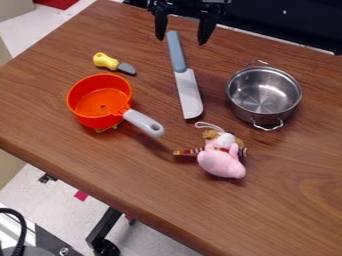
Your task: The robot arm picks up the pink toy and puts it in the pot
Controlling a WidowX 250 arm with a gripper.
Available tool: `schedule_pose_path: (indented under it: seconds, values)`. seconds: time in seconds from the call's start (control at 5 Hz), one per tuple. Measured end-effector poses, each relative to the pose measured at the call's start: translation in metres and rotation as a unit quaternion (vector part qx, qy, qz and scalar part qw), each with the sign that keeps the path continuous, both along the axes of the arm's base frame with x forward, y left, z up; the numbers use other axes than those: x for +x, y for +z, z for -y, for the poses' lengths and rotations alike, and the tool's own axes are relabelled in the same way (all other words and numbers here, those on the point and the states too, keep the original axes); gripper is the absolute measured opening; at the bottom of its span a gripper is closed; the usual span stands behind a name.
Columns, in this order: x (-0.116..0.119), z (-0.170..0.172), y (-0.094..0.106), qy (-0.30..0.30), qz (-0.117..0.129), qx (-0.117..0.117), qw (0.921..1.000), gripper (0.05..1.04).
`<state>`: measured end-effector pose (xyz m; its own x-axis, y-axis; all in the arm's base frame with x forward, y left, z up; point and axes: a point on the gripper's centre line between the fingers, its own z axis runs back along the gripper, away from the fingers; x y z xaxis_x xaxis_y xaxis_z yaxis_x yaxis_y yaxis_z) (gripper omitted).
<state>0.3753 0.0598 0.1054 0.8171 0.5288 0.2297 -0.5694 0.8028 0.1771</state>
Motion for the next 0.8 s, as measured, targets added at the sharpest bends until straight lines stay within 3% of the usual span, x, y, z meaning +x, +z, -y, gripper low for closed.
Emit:
schedule_pose_path:
  seconds: [0.2, 0.4, 0.6, 0.8]
  values:
    - [-0.003, 0.001, -0.014, 0.001, -0.02, -0.005, 0.9998, 0.998]
    - [-0.013, 0.005, -0.015, -0.012, -0.027, -0.034, 0.999, 0.998]
    - [-0.024, 0.006, 0.014, -0.044, -0.005, -0.07, 0.9966, 0.998]
    - [-0.049, 0.017, 0.018, -0.08, -0.027, -0.09, 0.9923, 0.998]
